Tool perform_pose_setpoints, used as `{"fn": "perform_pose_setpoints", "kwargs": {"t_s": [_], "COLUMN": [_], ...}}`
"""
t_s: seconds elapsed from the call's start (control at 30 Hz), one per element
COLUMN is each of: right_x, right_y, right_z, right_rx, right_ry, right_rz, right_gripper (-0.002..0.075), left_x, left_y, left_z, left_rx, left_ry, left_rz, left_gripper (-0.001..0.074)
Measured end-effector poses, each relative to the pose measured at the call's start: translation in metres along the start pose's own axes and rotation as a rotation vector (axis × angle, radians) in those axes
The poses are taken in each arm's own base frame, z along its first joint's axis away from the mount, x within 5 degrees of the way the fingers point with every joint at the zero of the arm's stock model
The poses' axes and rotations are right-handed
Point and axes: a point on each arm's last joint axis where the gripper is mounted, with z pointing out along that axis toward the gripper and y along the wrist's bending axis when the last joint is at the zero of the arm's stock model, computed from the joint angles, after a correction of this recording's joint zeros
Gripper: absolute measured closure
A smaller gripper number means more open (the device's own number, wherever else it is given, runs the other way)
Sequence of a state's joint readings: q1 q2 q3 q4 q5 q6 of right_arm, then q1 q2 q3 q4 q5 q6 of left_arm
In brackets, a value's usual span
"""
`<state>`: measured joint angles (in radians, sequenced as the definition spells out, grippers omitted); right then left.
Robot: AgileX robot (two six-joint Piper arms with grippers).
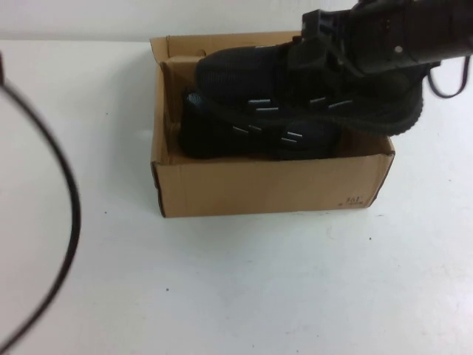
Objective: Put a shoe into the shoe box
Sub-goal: Place the shoe in the shoe box
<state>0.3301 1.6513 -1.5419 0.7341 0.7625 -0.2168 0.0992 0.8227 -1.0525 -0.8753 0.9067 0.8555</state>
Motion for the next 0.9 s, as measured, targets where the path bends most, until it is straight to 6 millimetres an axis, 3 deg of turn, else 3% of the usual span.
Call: {"fn": "perform_pose_setpoints", "kwargs": {"t_s": [0.17,0.37,0.7,0.9], "right_x": [-0.004,-0.017,0.000,0.009], "right_y": [-0.012,-0.019,-0.045,-0.054], "right_z": [0.027,0.053,0.093,0.107], "right_rx": [-0.012,-0.030,-0.035,-0.059], "right_ry": [0.041,0.072,0.212,0.259], "right_rz": [-0.019,-0.033,-0.062,-0.015], "right_gripper": [0.0725,0.0725,0.0725,0.0725], "left_x": [0.027,0.051,0.054,0.055], "left_y": [-0.022,-0.035,-0.036,-0.036], "left_z": [-0.024,-0.035,-0.037,-0.037], "left_rx": [-0.041,-0.053,-0.065,-0.067], "left_ry": [-0.050,-0.054,-0.049,-0.048], "left_rz": [0.004,-0.003,-0.008,-0.006], "left_gripper": [0.0736,0.0736,0.0736,0.0736]}}
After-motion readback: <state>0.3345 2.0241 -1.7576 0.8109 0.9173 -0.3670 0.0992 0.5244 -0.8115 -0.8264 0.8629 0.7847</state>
